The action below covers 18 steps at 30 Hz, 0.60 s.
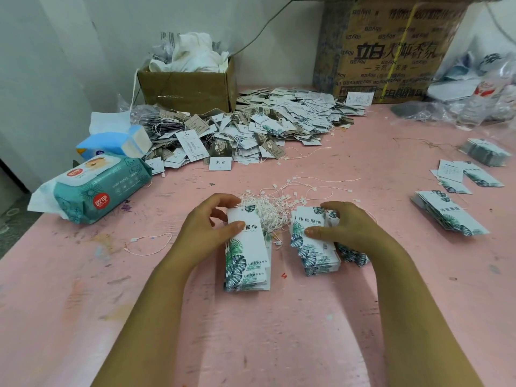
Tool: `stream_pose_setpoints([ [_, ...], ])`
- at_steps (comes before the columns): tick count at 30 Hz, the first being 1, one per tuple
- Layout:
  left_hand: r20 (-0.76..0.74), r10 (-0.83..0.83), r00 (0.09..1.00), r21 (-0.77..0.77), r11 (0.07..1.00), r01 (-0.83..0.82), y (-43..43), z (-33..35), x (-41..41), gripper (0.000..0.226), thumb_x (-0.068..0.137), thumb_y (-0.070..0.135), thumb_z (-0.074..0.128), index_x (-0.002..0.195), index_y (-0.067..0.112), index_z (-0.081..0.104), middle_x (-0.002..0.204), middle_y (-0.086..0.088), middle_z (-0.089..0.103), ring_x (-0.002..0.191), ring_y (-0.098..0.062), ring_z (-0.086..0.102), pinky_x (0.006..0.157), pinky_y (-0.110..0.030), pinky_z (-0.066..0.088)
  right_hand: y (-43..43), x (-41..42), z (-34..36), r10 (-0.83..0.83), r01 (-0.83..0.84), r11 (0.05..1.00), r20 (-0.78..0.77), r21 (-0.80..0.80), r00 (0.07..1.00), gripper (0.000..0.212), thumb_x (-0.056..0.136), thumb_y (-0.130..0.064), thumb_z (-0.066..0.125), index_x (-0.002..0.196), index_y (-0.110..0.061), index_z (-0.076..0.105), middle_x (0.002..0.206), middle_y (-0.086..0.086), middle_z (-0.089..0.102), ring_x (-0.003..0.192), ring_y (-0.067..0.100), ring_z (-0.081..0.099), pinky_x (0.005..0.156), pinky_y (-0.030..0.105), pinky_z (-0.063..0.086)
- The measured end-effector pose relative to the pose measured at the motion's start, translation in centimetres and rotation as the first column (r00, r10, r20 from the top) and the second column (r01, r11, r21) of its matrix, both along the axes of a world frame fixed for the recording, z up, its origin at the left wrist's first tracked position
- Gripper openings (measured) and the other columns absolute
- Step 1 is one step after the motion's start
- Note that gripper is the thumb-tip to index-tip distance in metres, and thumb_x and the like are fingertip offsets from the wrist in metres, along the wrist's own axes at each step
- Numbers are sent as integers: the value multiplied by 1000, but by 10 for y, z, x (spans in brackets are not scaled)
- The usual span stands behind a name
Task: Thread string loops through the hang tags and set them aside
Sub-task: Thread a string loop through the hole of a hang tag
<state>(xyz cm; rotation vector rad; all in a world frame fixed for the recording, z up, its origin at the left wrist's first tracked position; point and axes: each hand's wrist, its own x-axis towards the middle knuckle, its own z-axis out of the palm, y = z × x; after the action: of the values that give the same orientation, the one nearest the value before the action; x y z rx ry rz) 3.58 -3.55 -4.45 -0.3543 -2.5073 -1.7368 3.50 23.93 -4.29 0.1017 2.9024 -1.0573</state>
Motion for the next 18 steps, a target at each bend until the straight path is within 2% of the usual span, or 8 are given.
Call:
stream_pose_setpoints([
  [3,41,-5,999,96,995,1,2,1,-1,40,76,4,73,96,36,61,105,16,62,79,1,53,65,-9,43,-1,0,1,-16,15,1000,-55,-14,998,67,65,-46,78,122,-18,55,125,6,53,98,16,44,75,27,32],
  [5,53,-9,999,129,992,2,3,1,-1,42,76,0,71,97,35,61,106,14,62,80,-4,54,66,-11,45,-2,0,1,-32,30,999,-66,-35,997,60,65,-42,79,116,-18,58,119,5,55,94,15,44,72,27,31],
  [8,51,10,999,153,988,-18,3,1,-2,44,76,-2,71,97,35,60,109,14,61,77,-5,54,68,-16,47,-3,0,2,-46,43,998,-59,-44,997,58,65,-41,80,114,-18,59,117,5,56,95,15,45,72,28,32],
  [12,41,74,996,196,977,-81,4,3,-2,49,75,-3,72,99,37,58,116,11,57,80,-9,55,71,-25,48,-5,1,4,-69,67,997,-57,-29,996,65,65,-42,80,122,-17,59,127,7,55,112,23,50,78,28,35],
  [15,51,96,994,270,957,-107,5,6,0,51,72,-4,73,98,37,58,113,9,57,75,-7,57,65,-21,51,-5,2,5,-86,84,996,-61,-24,994,66,66,-41,80,123,-16,58,127,8,55,113,25,51,78,28,35],
  [18,64,90,994,313,944,-105,8,8,1,48,73,-5,72,98,34,59,106,4,62,73,-9,59,58,-17,50,-7,4,7,-84,82,996,-82,-37,993,59,66,-37,80,118,-18,59,114,6,53,106,22,50,75,28,33],
])
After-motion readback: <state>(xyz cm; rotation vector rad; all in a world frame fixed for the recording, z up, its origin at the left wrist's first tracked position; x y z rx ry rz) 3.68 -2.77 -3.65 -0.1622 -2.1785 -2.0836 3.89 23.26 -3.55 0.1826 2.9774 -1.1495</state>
